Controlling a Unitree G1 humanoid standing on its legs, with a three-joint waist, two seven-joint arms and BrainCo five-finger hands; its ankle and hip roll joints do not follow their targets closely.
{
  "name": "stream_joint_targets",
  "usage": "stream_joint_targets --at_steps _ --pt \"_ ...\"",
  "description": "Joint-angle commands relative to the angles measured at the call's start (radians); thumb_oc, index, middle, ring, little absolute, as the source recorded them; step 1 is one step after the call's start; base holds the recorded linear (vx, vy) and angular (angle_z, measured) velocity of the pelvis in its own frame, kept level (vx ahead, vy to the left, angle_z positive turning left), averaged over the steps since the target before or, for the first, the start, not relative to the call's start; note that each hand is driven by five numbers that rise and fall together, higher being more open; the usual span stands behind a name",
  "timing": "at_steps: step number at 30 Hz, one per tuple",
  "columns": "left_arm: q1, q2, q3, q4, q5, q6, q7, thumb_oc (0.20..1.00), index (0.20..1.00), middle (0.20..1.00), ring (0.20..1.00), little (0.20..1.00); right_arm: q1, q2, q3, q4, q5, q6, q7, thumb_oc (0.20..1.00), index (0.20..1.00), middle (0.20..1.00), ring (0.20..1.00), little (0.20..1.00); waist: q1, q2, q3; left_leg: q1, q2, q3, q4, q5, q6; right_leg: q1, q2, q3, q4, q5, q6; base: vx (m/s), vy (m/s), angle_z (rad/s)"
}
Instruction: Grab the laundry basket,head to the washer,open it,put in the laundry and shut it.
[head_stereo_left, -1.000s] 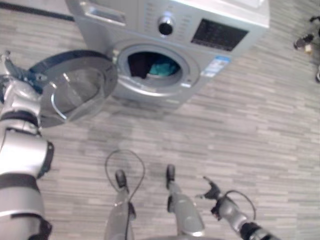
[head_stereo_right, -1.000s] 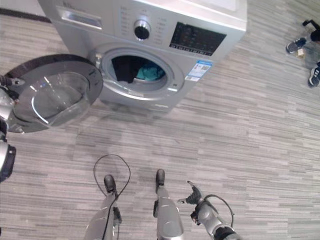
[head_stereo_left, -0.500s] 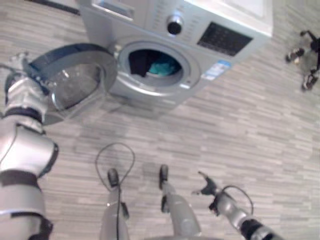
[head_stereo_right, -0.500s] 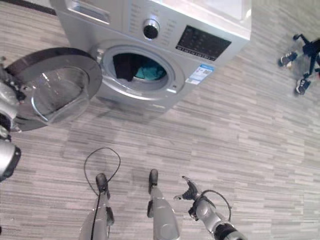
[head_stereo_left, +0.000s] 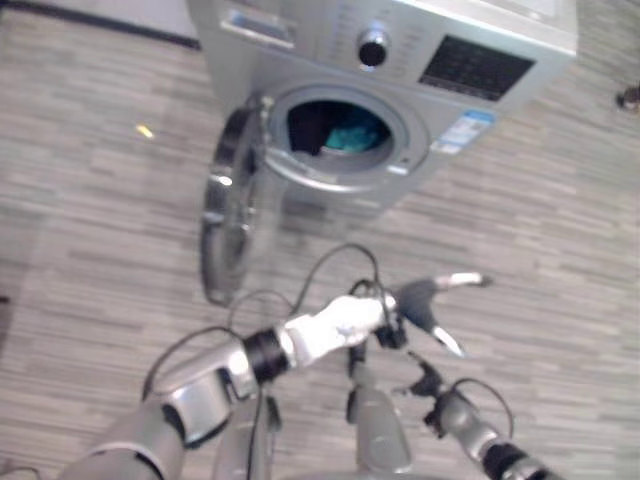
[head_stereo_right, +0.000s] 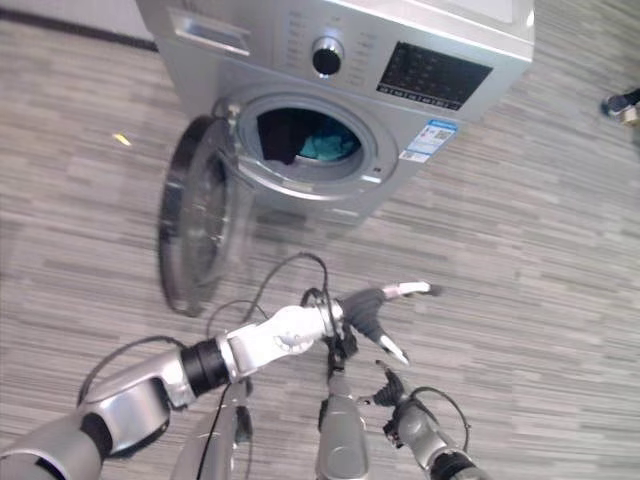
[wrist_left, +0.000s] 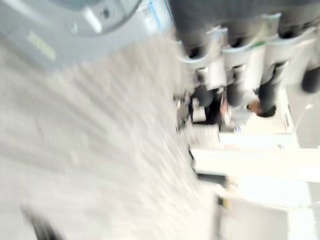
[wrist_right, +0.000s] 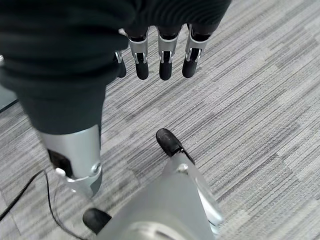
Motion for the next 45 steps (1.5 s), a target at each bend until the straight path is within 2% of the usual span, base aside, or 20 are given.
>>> stream_joint_targets --at_steps 1,3,4,8,11,12,14,16,17,18,21,22,24,26,28,31,33,36,39,45 --pt "-0.065 0.029 0.115 -0.021 -0.132 -0.087 -0.01 1.0 1.0 1.0 1.0 1.0 0.065 -0.062 -0.022 -0.021 -0.063 0.001 -0.015 1.0 1.0 1.0 1.0 1.0 0.007 0.032 -0.012 0.074 0.023 -0.07 0.06 -0.13 -0.022 -0.005 -0.01 0.006 0.056 0.016 0.061 0.05 0.001 -0.1" --pt "-0.043 0.071 0.135 -0.077 -0.154 -0.09 -0.02 1.0 1.0 1.0 1.0 1.0 0.078 -0.058 -0.028 -0.028 -0.067 0.002 -0.011 1.0 1.0 1.0 1.0 1.0 0.01 0.036 -0.017 0.091 0.023 -0.07 0.058 -0.132 -0.022 0.009 -0.009 0.005 0.056 0.011 0.06 0.06 -0.014 -0.08" --pt "0.03 0.194 0.204 -0.235 -0.203 -0.104 -0.037 1.0 1.0 1.0 1.0 1.0 0.12 -0.035 -0.043 -0.016 -0.08 0.003 0.002 1.0 1.0 1.0 1.0 1.0 0.027 0.048 -0.033 0.13 0.024 -0.068 0.056 -0.139 -0.022 0.047 -0.008 -0.003 0.056 -0.006 0.057 0.06 -0.018 -0.08" --pt "0.11 0.31 0.312 -0.331 -0.203 -0.123 -0.014 1.0 1.0 1.0 1.0 1.0 0.156 -0.006 -0.05 0.014 -0.084 0.003 0.014 1.0 1.0 1.0 1.0 1.0 0.043 0.056 -0.046 0.165 0.022 -0.075 0.044 -0.133 -0.021 0.08 -0.008 -0.01 0.055 -0.017 0.052 0.06 -0.029 0.03" --pt "0.174 0.372 0.41 -0.294 -0.124 -0.133 0.037 1.0 1.0 1.0 1.0 1.0 0.172 0.019 -0.053 0.063 -0.069 0.004 0.03 1.0 1.0 1.0 1.0 1.0 0.059 0.067 -0.056 0.196 0.025 -0.081 0.022 -0.128 -0.026 0.108 -0.007 -0.024 0.053 -0.028 0.049 0.02 -0.033 0.1" --pt "0.237 0.43 0.473 -0.266 0.012 -0.154 0.088 1.0 1.0 1.0 1.0 1.0 0.169 0.035 -0.057 0.089 -0.057 0.001 0.031 1.0 1.0 1.0 1.0 1.0 0.065 0.069 -0.062 0.203 0.023 -0.082 0.01 -0.118 -0.03 0.112 -0.008 -0.028 0.049 -0.028 0.046 0.02 -0.041 0.13" --pt "0.336 0.469 0.534 -0.236 0.06 -0.177 0.114 1.0 1.0 1.0 1.0 1.0 0.166 0.04 -0.065 0.092 -0.047 -0.005 0.028 1.0 1.0 1.0 1.0 1.0 0.073 0.072 -0.06 0.208 0.027 -0.081 0.006 -0.118 -0.033 0.115 -0.004 -0.026 0.049 -0.031 0.044 0.0 -0.016 0.05" --pt "0.43 0.582 0.553 -0.23 0.048 -0.201 0.056 1.0 1.0 1.0 1.0 1.0 0.172 0.015 -0.071 0.06 -0.039 -0.018 0.041 1.0 1.0 1.0 1.0 1.0 0.074 0.075 -0.067 0.205 0.027 -0.071 -0.001 -0.111 -0.036 0.104 -0.001 -0.015 0.046 -0.026 0.043 0.0 -0.009 -0.13" --pt "0.464 0.671 0.512 -0.218 0.08 -0.206 0.024 1.0 1.0 1.0 1.0 1.0 0.181 -0.016 -0.079 0.042 -0.03 -0.031 0.05 1.0 1.0 1.0 1.0 1.0 0.073 0.08 -0.071 0.204 0.034 -0.067 -0.003 -0.109 -0.039 0.1 0.006 -0.009 0.04 -0.025 0.042 0.01 -0.006 -0.11" --pt "0.462 0.671 0.51 -0.216 0.08 -0.207 0.024 1.0 1.0 1.0 1.0 1.0 0.181 -0.015 -0.08 0.042 -0.03 -0.031 0.05 1.0 1.0 1.0 1.0 1.0 0.073 0.079 -0.072 0.2 0.032 -0.066 -0.004 -0.105 -0.038 0.096 0.004 -0.008 0.04 -0.022 0.041 0.02 -0.021 -0.04" --pt "0.313 0.752 0.343 -0.197 0.273 -0.217 0.03 1.0 1.0 1.0 1.0 1.0 0.193 -0.042 -0.085 0.044 -0.022 -0.042 0.053 1.0 1.0 1.0 1.0 1.0 0.055 0.084 -0.071 0.191 0.039 -0.065 -0.013 -0.098 -0.042 0.082 0.014 -0.003 0.037 -0.023 0.043 -0.01 -0.011 0.03" --pt "0.303 0.75 0.334 -0.192 0.274 -0.218 0.033 1.0 1.0 1.0 1.0 1.0 0.193 -0.04 -0.089 0.044 -0.023 -0.042 0.053 1.0 1.0 1.0 1.0 1.0 0.059 0.082 -0.073 0.186 0.037 -0.065 -0.014 -0.092 -0.042 0.077 0.012 -0.002 0.037 -0.019 0.043 -0.03 -0.024 0.03" --pt "0.1 0.72 0.143 -0.131 0.496 -0.238 0.071 1.0 1.0 1.0 1.0 1.0 0.19 -0.067 -0.085 0.03 -0.021 -0.054 0.03 1.0 1.0 1.0 1.0 1.0 0.031 0.088 -0.069 0.176 0.043 -0.066 -0.032 -0.081 -0.047 0.061 0.019 0.004 0.036 -0.024 0.044 -0.04 -0.019 -0.04" --pt "-0.054 0.634 -0.001 -0.036 0.661 -0.244 0.092 1.0 1.0 1.0 1.0 1.0 0.185 -0.091 -0.076 0.008 -0.033 -0.065 0.019 1.0 1.0 1.0 1.0 1.0 0.009 0.088 -0.064 0.172 0.047 -0.06 -0.054 -0.068 -0.049 0.044 0.022 0.011 0.036 -0.025 0.048 -0.02 -0.001 0.0" --pt "-0.108 0.586 -0.046 0.023 0.705 -0.251 0.114 1.0 1.0 1.0 1.0 1.0 0.184 -0.098 -0.08 -0.004 -0.035 -0.068 0.015 1.0 1.0 1.0 1.0 1.0 0.008 0.088 -0.062 0.172 0.048 -0.058 -0.062 -0.063 -0.05 0.036 0.022 0.015 0.036 -0.026 0.048 -0.02 0.011 -0.16" --pt "-0.338 0.347 -0.204 0.364 1.005 -0.18 0.246 1.0 1.0 1.0 1.0 1.0 0.15 -0.168 -0.073 -0.075 -0.028 -0.084 -0.017 1.0 1.0 1.0 1.0 1.0 -0.047 0.093 -0.044 0.152 0.062 -0.035 -0.092 -0.042 -0.056 -0.012 0.033 0.041 0.034 -0.016 0.053 -0.06 0.034 -0.34" --pt "-0.403 0.28 -0.26 0.488 1.096 -0.147 0.254 1.0 1.0 1.0 1.0 1.0 0.129 -0.196 -0.066 -0.1 -0.021 -0.09 -0.025 1.0 1.0 1.0 1.0 1.0 -0.073 0.095 -0.036 0.143 0.071 -0.018 -0.097 -0.039 -0.06 -0.033 0.038 0.058 0.028 -0.008 0.056 -0.02 0.025 -0.27" --pt "-0.469 0.209 -0.302 0.64 1.176 -0.112 0.272 1.0 1.0 1.0 1.0 1.0 0.112 -0.225 -0.061 -0.124 -0.009 -0.094 -0.03 1.0 1.0 1.0 1.0 1.0 -0.095 0.096 -0.031 0.125 0.082 -0.002 -0.104 -0.033 -0.065 -0.061 0.044 0.074 0.022 -0.001 0.056 0.01 -0.003 -0.27" --pt "-0.516 0.193 -0.308 0.757 1.188 -0.078 0.265 1.0 1.0 1.0 1.0 1.0 0.103 -0.251 -0.062 -0.159 0.006 -0.096 -0.027 1.0 1.0 1.0 1.0 1.0 -0.122 0.096 -0.026 0.111 0.091 0.012 -0.105 -0.03 -0.07 -0.087 0.05 0.092 0.019 0.009 0.056 0.02 -0.011 -0.2" --pt "-0.588 0.256 -0.243 0.936 1.14 -0.013 0.28 1.0 1.0 1.0 1.0 1.0 0.115 -0.269 -0.07 -0.231 0.042 -0.107 -0.009 1.0 1.0 1.0 1.0 1.0 -0.168 0.081 -0.021 0.077 0.111 0.036 -0.105 -0.02 -0.081 -0.137 0.069 0.125 0.009 0.028 0.052 0.0 -0.042 -0.17"
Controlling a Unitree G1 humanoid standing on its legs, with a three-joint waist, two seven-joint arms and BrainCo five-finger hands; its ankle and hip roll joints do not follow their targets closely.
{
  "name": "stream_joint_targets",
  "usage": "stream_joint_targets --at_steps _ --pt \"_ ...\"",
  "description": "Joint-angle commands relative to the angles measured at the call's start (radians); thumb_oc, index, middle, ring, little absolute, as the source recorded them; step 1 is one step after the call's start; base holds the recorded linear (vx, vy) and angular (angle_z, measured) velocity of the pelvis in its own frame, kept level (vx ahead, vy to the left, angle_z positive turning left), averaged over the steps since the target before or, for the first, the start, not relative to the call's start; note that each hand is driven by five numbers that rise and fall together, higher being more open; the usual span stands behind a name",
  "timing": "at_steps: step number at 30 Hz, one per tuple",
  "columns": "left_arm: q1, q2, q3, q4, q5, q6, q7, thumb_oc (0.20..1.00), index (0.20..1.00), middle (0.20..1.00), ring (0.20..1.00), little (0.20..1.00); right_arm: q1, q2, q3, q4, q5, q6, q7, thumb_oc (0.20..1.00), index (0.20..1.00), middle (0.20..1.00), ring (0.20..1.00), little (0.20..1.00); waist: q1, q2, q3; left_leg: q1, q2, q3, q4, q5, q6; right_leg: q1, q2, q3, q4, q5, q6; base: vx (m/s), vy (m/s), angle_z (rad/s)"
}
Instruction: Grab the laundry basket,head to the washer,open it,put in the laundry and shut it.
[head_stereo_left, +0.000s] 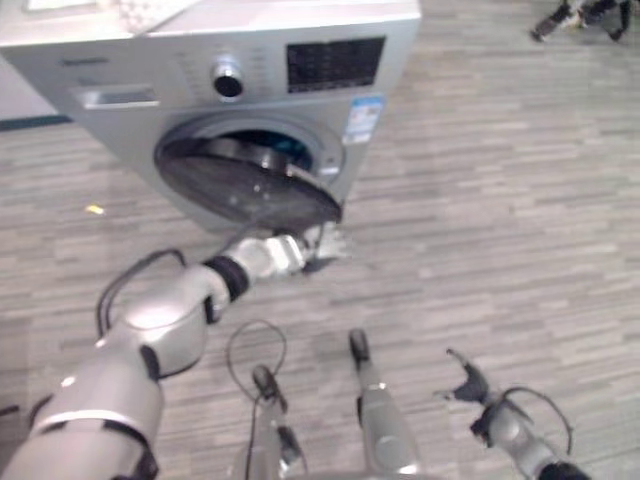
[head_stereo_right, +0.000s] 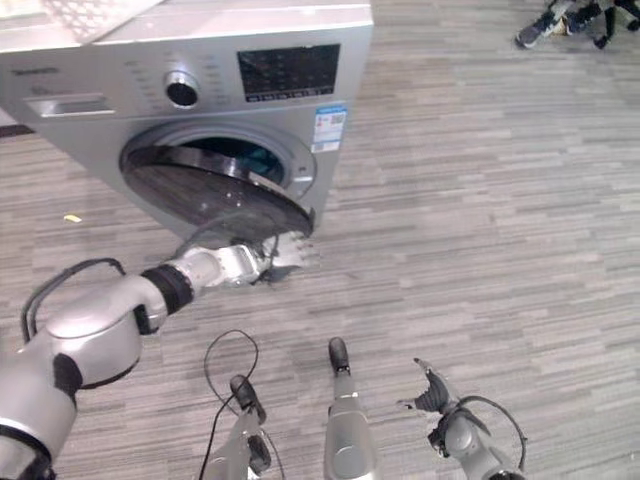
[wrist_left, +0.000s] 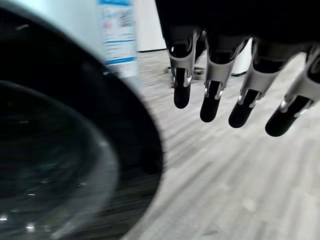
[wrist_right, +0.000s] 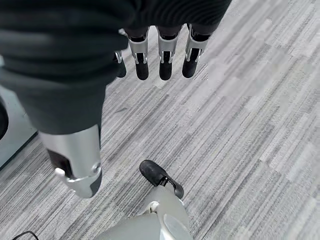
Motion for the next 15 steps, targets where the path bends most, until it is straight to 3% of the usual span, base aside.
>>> stream_joint_targets --at_steps 1,4,5,6,7,10,15 --pt "-0.198 0.079 0.107 0.116 -0.049 0.072 0.069 1.0 1.0 1.0 1.0 1.0 -0.013 -0.062 -0.027 -0.038 0.039 -0.026 -0.003 1.0 1.0 1.0 1.0 1.0 -0.012 -0.011 0.036 0.049 0.05 -0.085 0.012 -0.057 -0.053 -0.026 -0.006 0.01 0.015 0.028 0.075 -0.01 -0.053 -0.2" --pt "-0.286 0.148 0.176 0.184 -0.113 0.138 0.13 1.0 1.0 1.0 1.0 1.0 0.006 -0.058 -0.038 -0.081 0.054 -0.04 -0.003 1.0 1.0 1.0 1.0 1.0 -0.032 -0.018 0.038 0.02 0.057 -0.084 0.012 -0.045 -0.057 -0.057 0.003 0.019 0.012 0.04 0.074 0.01 -0.046 -0.12" --pt "-0.317 0.175 0.194 0.209 -0.134 0.162 0.144 1.0 1.0 1.0 1.0 1.0 0.011 -0.052 -0.044 -0.09 0.063 -0.044 -0.004 1.0 1.0 1.0 1.0 1.0 -0.034 -0.012 0.032 0.02 0.064 -0.095 0.012 -0.073 -0.065 -0.055 0.01 0.027 0.006 0.02 0.082 -0.01 -0.035 -0.11" --pt "-0.318 0.176 0.194 0.209 -0.134 0.162 0.145 1.0 1.0 1.0 1.0 1.0 0.01 -0.053 -0.045 -0.092 0.063 -0.044 -0.003 1.0 1.0 1.0 1.0 1.0 -0.038 -0.018 0.037 0.009 0.061 -0.086 0.012 -0.044 -0.06 -0.068 0.007 0.022 0.01 0.042 0.073 0.08 -0.022 -0.11" --pt "-0.357 0.223 0.221 0.252 -0.174 0.191 0.151 1.0 1.0 1.0 1.0 1.0 0.012 -0.054 -0.056 -0.119 0.072 -0.045 -0.004 1.0 1.0 1.0 1.0 1.0 -0.045 -0.013 0.036 0.008 0.071 -0.091 0.012 -0.07 -0.07 -0.07 0.017 0.031 0.006 0.024 0.081 -0.01 -0.04 -0.12" --pt "-0.445 0.287 0.206 0.283 -0.186 0.208 0.168 1.0 1.0 1.0 1.0 1.0 0.037 -0.058 -0.076 -0.159 0.075 -0.043 0.001 1.0 1.0 1.0 1.0 1.0 -0.057 -0.015 0.034 -0.017 0.082 -0.09 0.012 -0.065 -0.076 -0.1 0.028 0.04 0.003 0.03 0.079 0.02 -0.045 -0.09" --pt "-0.556 0.29 0.171 0.264 -0.202 0.237 0.235 1.0 1.0 1.0 1.0 1.0 0.066 -0.073 -0.079 -0.158 0.075 -0.045 -0.002 1.0 1.0 1.0 1.0 1.0 -0.063 -0.014 0.032 -0.034 0.088 -0.096 0.012 -0.056 -0.081 -0.113 0.034 0.039 0.002 0.029 0.077 -0.01 -0.041 -0.04"
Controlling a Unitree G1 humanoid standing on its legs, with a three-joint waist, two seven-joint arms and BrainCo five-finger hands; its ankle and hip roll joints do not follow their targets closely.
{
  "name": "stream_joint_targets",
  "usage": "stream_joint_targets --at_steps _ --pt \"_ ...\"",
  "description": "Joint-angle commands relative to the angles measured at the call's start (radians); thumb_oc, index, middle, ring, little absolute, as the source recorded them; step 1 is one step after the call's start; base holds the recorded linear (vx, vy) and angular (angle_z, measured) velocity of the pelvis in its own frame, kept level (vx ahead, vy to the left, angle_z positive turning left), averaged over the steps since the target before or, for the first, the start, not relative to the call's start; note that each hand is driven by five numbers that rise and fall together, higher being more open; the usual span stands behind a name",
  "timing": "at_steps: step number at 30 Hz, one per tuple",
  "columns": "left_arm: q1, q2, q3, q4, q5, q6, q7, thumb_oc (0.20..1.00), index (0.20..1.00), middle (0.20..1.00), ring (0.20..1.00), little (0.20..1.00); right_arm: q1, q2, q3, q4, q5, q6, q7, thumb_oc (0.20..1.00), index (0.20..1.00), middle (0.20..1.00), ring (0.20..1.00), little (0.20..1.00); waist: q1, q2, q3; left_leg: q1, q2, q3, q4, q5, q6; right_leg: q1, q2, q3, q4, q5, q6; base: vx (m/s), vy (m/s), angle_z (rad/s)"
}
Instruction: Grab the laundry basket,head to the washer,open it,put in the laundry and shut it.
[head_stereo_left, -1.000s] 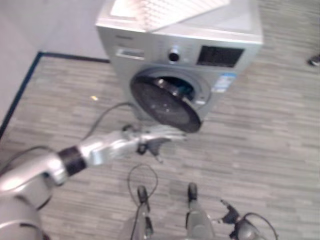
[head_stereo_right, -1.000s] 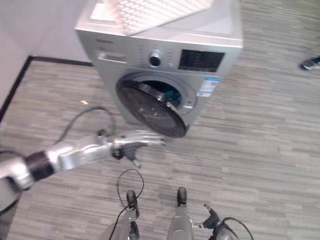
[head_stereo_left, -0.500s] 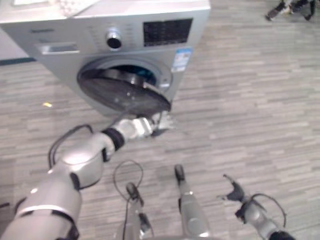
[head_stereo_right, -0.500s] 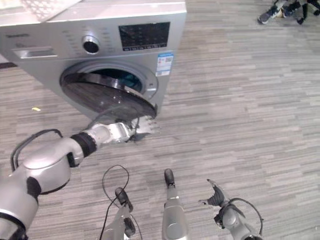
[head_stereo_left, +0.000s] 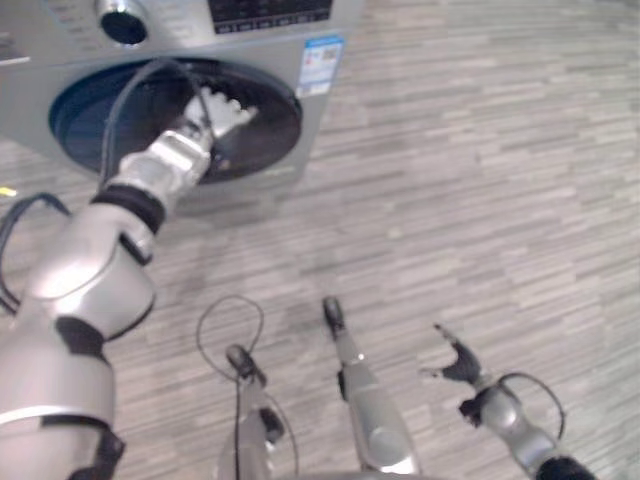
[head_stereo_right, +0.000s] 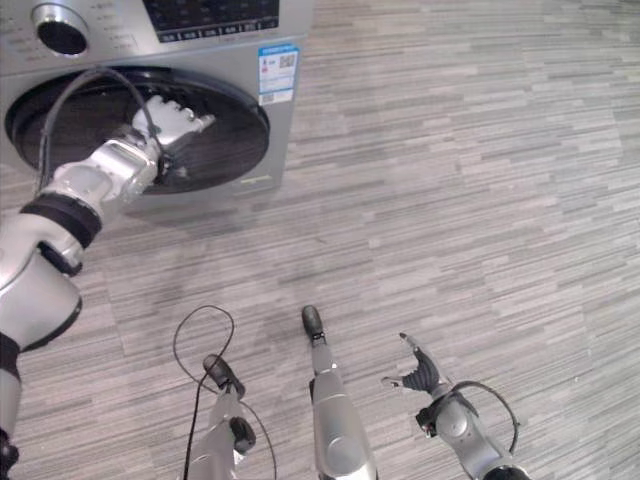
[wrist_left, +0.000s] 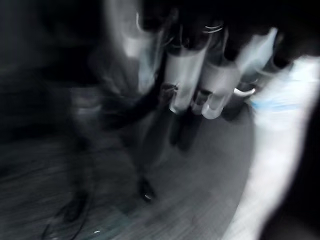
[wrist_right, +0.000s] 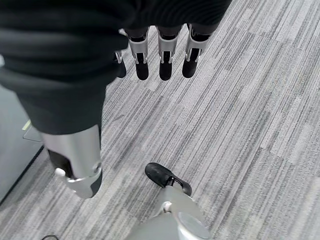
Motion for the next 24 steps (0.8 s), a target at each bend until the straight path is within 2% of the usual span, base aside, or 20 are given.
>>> stream_joint_targets --at_steps 1,3,5,6,7,8,10,12,13,17,20,21,22,24 --pt "-0.352 0.054 0.038 0.112 -0.067 0.138 0.135 1.0 1.0 1.0 1.0 1.0 0.028 -0.067 -0.058 0.041 0.029 -0.006 -0.011 1.0 1.0 1.0 1.0 1.0 -0.008 0.016 -0.002 0.07 0.053 -0.136 0.012 -0.056 -0.059 0.019 -0.007 -0.009 0.001 0.006 0.094 0.0 -0.045 0.04" --pt "-0.366 0.034 0.065 0.096 -0.124 0.133 0.158 1.0 1.0 1.0 1.0 1.0 0.027 -0.066 -0.052 0.061 0.03 -0.005 -0.014 1.0 1.0 1.0 1.0 1.0 -0.006 0.014 -0.006 0.07 0.054 -0.142 0.012 -0.056 -0.06 0.021 -0.005 -0.013 0.0 0.004 0.094 0.0 -0.053 0.03" --pt "-0.309 -0.001 0.186 0.053 -0.303 0.068 0.179 1.0 1.0 1.0 1.0 1.0 0.02 -0.043 -0.041 0.111 0.033 0.004 -0.028 1.0 1.0 1.0 1.0 1.0 0.006 0.009 -0.009 0.076 0.051 -0.147 0.012 -0.055 -0.063 0.032 -0.004 -0.019 -0.001 0.0 0.094 -0.01 -0.07 0.02" --pt "-0.306 0.0 0.188 0.051 -0.304 0.067 0.179 1.0 1.0 1.0 1.0 1.0 0.021 -0.045 -0.04 0.113 0.032 0.003 -0.029 1.0 1.0 1.0 1.0 1.0 0.006 0.011 -0.01 0.077 0.052 -0.147 0.012 -0.055 -0.063 0.034 -0.003 -0.019 -0.001 0.0 0.094 -0.09 -0.092 0.01" --pt "-0.202 -0.014 0.306 -0.029 -0.466 -0.017 0.152 1.0 1.0 1.0 1.0 1.0 0.033 -0.029 -0.041 0.129 0.026 0.012 -0.032 1.0 1.0 1.0 1.0 1.0 0.013 0.005 -0.01 0.085 0.045 -0.138 0.012 -0.026 -0.059 0.044 -0.01 -0.027 -0.002 0.018 0.085 -0.08 -0.075 0.0" --pt "-0.095 -0.012 0.382 -0.129 -0.553 -0.065 0.142 1.0 1.0 1.0 1.0 1.0 0.046 -0.016 -0.049 0.134 0.028 0.013 -0.035 1.0 1.0 1.0 1.0 1.0 0.025 0.007 -0.011 0.098 0.043 -0.14 0.012 -0.027 -0.059 0.058 -0.013 -0.031 -0.002 0.015 0.084 -0.07 -0.089 -0.03" --pt "0.151 -0.022 0.514 -0.348 -0.713 -0.145 0.117 1.0 1.0 1.0 1.0 1.0 0.07 0.014 -0.061 0.139 0.015 0.017 -0.035 1.0 1.0 1.0 1.0 1.0 0.051 0.013 -0.013 0.127 0.037 -0.141 0.012 -0.033 -0.056 0.088 -0.021 -0.041 -0.001 0.007 0.081 0.05 -0.042 -0.11" --pt "0.481 -0.073 0.655 -0.568 -0.917 -0.236 0.044 1.0 1.0 1.0 1.0 1.0 0.1 0.059 -0.074 0.168 0.008 0.024 -0.03 1.0 1.0 1.0 1.0 1.0 0.084 0.024 -0.022 0.169 0.031 -0.143 0.012 -0.046 -0.052 0.138 -0.027 -0.057 0.0 -0.011 0.073 0.09 -0.043 -0.11" --pt "0.642 -0.125 0.701 -0.644 -0.99 -0.263 0.0 1.0 1.0 1.0 1.0 1.0 0.105 0.089 -0.078 0.194 0.0 0.03 -0.031 1.0 1.0 1.0 1.0 1.0 0.103 0.025 -0.029 0.192 0.029 -0.146 0.012 -0.051 -0.05 0.165 -0.028 -0.061 0.0 -0.021 0.068 0.1 -0.038 0.13" --pt "1.054 -0.236 0.754 -0.767 -1.242 -0.252 -0.203 1.0 1.0 1.0 1.0 1.0 0.106 0.151 -0.102 0.273 -0.007 0.052 -0.014 1.0 1.0 1.0 1.0 1.0 0.149 0.033 -0.052 0.284 0.019 -0.157 0.012 -0.066 -0.044 0.272 -0.024 -0.087 0.001 -0.051 0.057 0.12 -0.036 0.36" --pt "1.261 -0.206 0.773 -0.794 -1.292 -0.226 -0.334 1.0 1.0 1.0 1.0 1.0 0.103 0.171 -0.1 0.331 -0.021 0.055 0.011 1.0 1.0 1.0 1.0 1.0 0.187 0.038 -0.082 0.349 0.016 -0.171 0.012 -0.075 -0.039 0.348 -0.019 -0.108 0.003 -0.071 0.053 0.13 -0.033 0.29" --pt "1.374 -0.185 0.802 -0.777 -1.307 -0.208 -0.378 1.0 1.0 1.0 1.0 1.0 0.105 0.182 -0.1 0.372 -0.022 0.051 0.025 1.0 1.0 1.0 1.0 1.0 0.212 0.041 -0.101 0.386 0.014 -0.187 0.012 -0.079 -0.035 0.389 -0.018 -0.122 0.006 -0.079 0.05 0.1 -0.028 0.27" --pt "1.375 -0.184 0.803 -0.777 -1.307 -0.207 -0.378 1.0 1.0 1.0 1.0 1.0 0.105 0.182 -0.099 0.372 -0.022 0.051 0.025 1.0 1.0 1.0 1.0 1.0 0.211 0.04 -0.104 0.381 0.013 -0.187 0.012 -0.076 -0.035 0.385 -0.019 -0.122 0.005 -0.077 0.05 0.1 -0.024 0.33" --pt "1.468 -0.171 0.834 -0.746 -1.292 -0.194 -0.406 1.0 1.0 1.0 1.0 1.0 0.096 0.196 -0.105 0.429 -0.007 0.05 0.037 1.0 1.0 1.0 1.0 1.0 0.238 0.042 -0.122 0.418 0.012 -0.202 0.012 -0.084 -0.031 0.429 -0.017 -0.138 0.007 -0.088 0.049 0.07 -0.007 0.24"
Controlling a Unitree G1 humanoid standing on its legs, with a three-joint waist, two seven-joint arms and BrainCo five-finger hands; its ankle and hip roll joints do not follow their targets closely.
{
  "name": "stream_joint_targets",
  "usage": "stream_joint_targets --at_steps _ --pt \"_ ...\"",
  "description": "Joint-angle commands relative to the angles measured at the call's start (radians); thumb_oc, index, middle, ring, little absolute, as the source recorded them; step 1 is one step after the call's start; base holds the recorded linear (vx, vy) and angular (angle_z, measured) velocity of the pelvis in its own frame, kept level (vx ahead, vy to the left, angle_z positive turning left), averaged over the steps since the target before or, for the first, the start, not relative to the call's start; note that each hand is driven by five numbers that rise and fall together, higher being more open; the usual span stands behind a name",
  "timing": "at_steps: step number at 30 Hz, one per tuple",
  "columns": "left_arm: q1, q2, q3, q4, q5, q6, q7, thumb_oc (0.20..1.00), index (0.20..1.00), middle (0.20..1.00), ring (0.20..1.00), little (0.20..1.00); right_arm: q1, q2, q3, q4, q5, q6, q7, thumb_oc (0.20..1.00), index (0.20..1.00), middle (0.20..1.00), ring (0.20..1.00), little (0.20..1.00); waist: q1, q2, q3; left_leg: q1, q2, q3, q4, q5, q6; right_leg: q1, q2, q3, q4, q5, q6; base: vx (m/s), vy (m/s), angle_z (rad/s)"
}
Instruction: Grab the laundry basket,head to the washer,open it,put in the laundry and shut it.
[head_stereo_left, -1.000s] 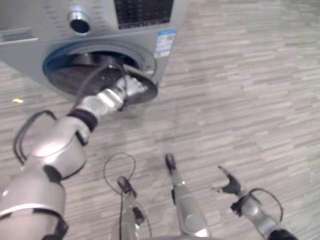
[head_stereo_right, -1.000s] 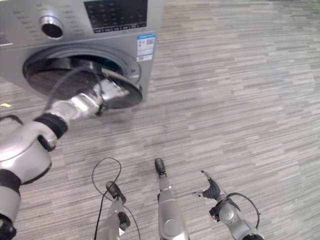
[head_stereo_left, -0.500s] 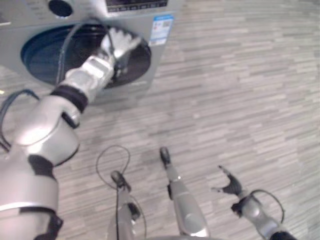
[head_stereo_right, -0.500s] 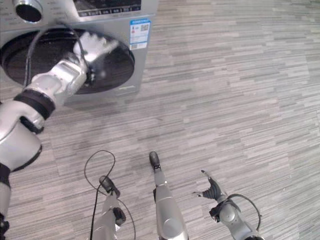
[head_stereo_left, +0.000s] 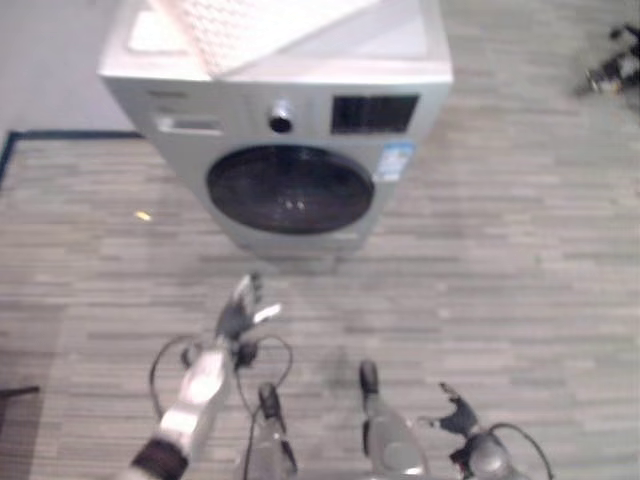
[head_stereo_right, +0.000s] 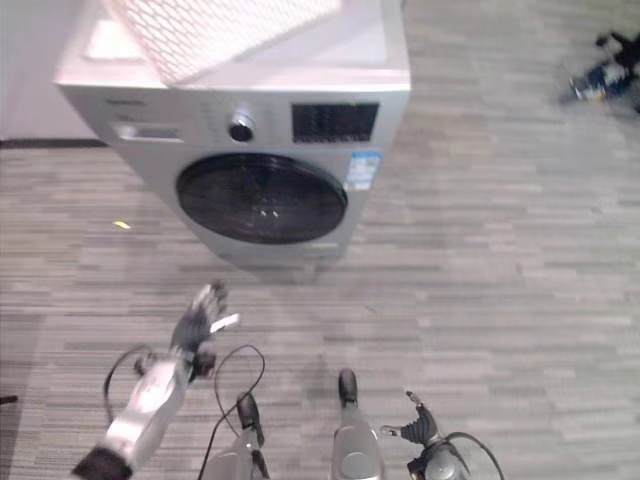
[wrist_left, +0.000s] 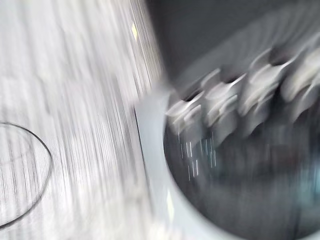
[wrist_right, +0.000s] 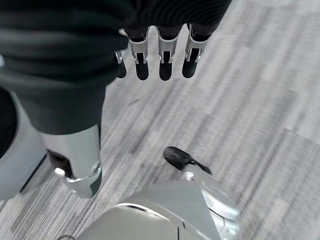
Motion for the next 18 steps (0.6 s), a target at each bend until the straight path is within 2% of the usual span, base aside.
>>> stream_joint_targets --at_steps 1,4,9,13,18 --pt "-0.074 -0.007 0.058 0.057 0.015 -0.027 -0.084 1.0 1.0 1.0 1.0 1.0 0.018 0.001 -0.006 0.074 0.004 -0.006 0.022 1.0 1.0 1.0 1.0 1.0 0.004 -0.01 -0.058 0.055 -0.012 -0.012 0.016 -0.026 0.016 -0.003 -0.023 0.006 0.014 0.026 0.051 0.07 0.008 0.13" --pt "0.0 -0.009 0.086 0.172 0.134 -0.032 -0.057 1.0 1.0 1.0 1.0 1.0 0.015 0.018 -0.012 0.137 0.01 -0.005 0.024 1.0 1.0 1.0 1.0 1.0 0.035 -0.01 -0.082 0.095 -0.017 -0.027 0.016 -0.035 0.021 0.05 -0.024 -0.013 0.015 0.015 0.053 0.05 0.02 0.14" --pt "-0.008 -0.102 0.18 0.513 0.33 -0.02 0.054 1.0 1.0 1.0 1.0 1.0 0.007 0.053 -0.032 0.213 0.024 0.001 0.023 1.0 1.0 1.0 1.0 1.0 0.068 -0.021 -0.108 0.138 -0.023 -0.05 0.016 -0.044 0.024 0.116 -0.024 -0.05 0.019 -0.009 0.051 0.0 0.023 0.15" --pt "-0.048 -0.201 0.338 0.816 0.322 0.036 0.075 1.0 1.0 1.0 1.0 1.0 -0.004 0.104 -0.05 0.3 0.022 0.023 0.027 1.0 1.0 1.0 1.0 1.0 0.092 -0.042 -0.13 0.168 -0.021 -0.077 0.016 -0.054 0.025 0.166 -0.025 -0.079 0.025 -0.03 0.044 -0.02 0.016 0.16" --pt "-0.051 -0.233 0.396 0.87 0.286 0.046 0.076 1.0 1.0 1.0 1.0 1.0 -0.005 0.135 -0.046 0.343 0.013 0.038 0.038 1.0 1.0 1.0 1.0 1.0 0.109 -0.054 -0.143 0.186 -0.023 -0.094 0.016 -0.063 0.026 0.2 -0.028 -0.098 0.02 -0.037 0.04 0.0 0.01 0.15"
